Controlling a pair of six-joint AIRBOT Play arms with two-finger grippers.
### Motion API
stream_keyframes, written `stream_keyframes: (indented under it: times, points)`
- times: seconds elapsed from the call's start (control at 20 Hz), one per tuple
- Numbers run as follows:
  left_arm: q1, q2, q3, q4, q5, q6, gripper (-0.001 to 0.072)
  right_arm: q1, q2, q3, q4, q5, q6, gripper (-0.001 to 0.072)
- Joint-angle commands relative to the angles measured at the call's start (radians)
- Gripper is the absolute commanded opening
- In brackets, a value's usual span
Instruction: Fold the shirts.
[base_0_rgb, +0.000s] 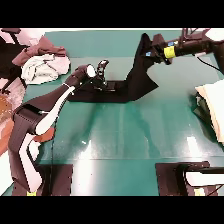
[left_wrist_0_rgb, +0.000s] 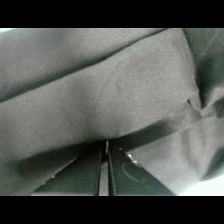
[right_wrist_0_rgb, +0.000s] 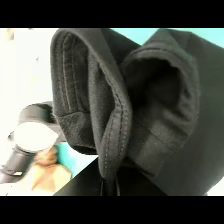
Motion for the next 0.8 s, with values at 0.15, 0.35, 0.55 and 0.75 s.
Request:
stream_keyframes:
  times: [0.15, 0.35, 0.55, 0.75]
  points:
    - [-0.021, -0.013, -0.002, -0.017, -0.051, -0.067, 0.0080, 0.138, -0.084, 0.121, 0.000, -0.003, 0.062, 0.0014]
    - [0.012, 0.042, 0.024, -0.018, -0.087, -0.078, 0.0081, 0.173, -0.127, 0.121, 0.001, 0.006, 0.082, 0.0014]
    - [0.117, 0.196, 0.039, -0.005, -0.101, -0.078, 0.0082, 0.180, -0.134, 0.121, 0.046, -0.042, 0.098, 0.0014]
    - [0.275, 0.348, 0.039, 0.006, -0.119, -0.078, 0.0083, 0.262, -0.174, 0.121, 0.060, -0.106, 0.142, 0.0014]
